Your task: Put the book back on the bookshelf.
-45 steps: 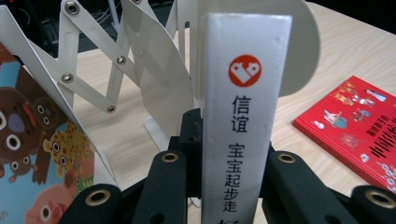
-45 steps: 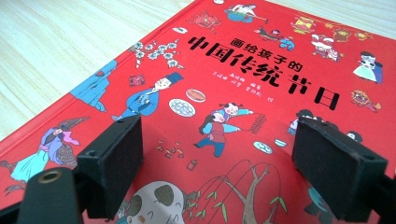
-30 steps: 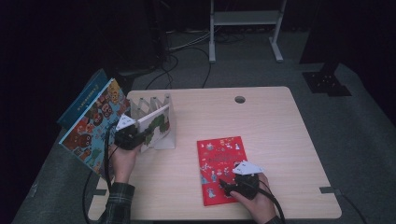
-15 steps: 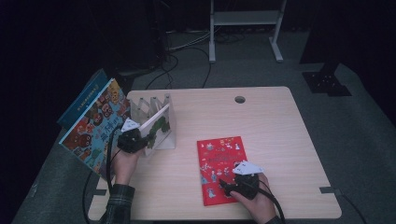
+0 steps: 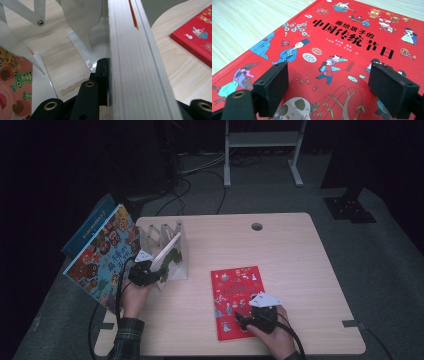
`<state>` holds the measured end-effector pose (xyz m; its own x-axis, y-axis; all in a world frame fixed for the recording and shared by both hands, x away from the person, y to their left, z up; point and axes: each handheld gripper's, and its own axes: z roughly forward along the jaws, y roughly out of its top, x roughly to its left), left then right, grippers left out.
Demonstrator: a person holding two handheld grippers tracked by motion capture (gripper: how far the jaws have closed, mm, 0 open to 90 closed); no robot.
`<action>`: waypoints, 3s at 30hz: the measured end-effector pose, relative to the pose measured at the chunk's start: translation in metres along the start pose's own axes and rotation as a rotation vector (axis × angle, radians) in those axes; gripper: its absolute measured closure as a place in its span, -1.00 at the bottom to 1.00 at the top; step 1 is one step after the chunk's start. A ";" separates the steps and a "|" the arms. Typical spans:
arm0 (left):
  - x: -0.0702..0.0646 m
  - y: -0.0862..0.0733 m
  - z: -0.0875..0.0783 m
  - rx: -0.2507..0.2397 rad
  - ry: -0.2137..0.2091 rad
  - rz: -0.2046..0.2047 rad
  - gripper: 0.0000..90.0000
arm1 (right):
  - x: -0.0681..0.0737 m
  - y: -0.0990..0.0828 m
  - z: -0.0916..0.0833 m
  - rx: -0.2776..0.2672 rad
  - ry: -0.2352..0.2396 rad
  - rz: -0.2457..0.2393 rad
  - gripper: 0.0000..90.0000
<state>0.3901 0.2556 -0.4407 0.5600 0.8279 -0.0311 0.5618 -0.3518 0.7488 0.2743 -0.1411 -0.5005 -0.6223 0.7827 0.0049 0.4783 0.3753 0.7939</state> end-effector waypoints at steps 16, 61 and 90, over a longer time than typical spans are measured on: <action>-0.002 -0.018 -0.036 0.009 -0.010 0.049 0.35 | 0.000 0.000 0.000 -0.002 -0.001 0.001 -0.65; -0.049 -0.004 0.008 0.073 -0.190 0.179 0.49 | -0.001 0.000 0.000 -0.002 0.008 -0.005 -0.65; -0.079 -0.032 -0.007 0.089 -0.280 0.192 -0.63 | -0.061 -0.011 -0.034 0.003 0.078 -0.039 -0.53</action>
<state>0.3234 0.2045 -0.4578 0.7990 0.5953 -0.0847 0.4739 -0.5368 0.6981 0.2855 -0.2100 -0.4886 -0.6865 0.7268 0.0215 0.4547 0.4060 0.7927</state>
